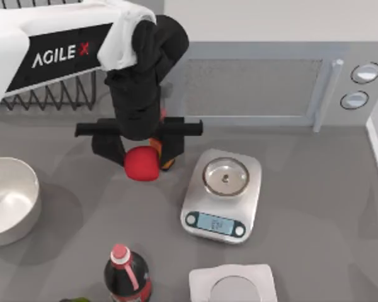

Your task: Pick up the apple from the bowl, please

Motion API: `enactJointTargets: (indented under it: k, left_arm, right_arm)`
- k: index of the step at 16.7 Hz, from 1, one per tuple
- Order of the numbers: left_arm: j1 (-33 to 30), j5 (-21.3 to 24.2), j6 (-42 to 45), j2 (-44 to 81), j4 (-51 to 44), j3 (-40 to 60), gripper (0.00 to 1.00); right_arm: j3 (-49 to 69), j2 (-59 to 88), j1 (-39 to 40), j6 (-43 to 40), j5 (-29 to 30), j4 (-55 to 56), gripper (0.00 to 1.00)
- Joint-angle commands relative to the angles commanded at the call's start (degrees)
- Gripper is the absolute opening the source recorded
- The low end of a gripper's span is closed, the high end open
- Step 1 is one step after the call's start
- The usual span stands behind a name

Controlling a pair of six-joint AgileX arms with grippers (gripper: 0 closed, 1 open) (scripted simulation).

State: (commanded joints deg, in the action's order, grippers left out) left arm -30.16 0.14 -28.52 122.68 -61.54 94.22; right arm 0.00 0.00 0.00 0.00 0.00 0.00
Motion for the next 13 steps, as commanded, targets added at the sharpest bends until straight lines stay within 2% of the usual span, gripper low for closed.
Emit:
enactJointTargets:
  k: [11, 13]
  left_arm:
    - [0.0, 0.0, 0.0, 0.0, 0.0, 0.0, 0.98]
    - [0.0, 0.0, 0.0, 0.0, 0.0, 0.0, 1.0]
  right_arm:
    - [0.0, 0.0, 0.0, 0.0, 0.0, 0.0, 1.0]
    - [0.0, 0.0, 0.0, 0.0, 0.0, 0.0, 1.0]
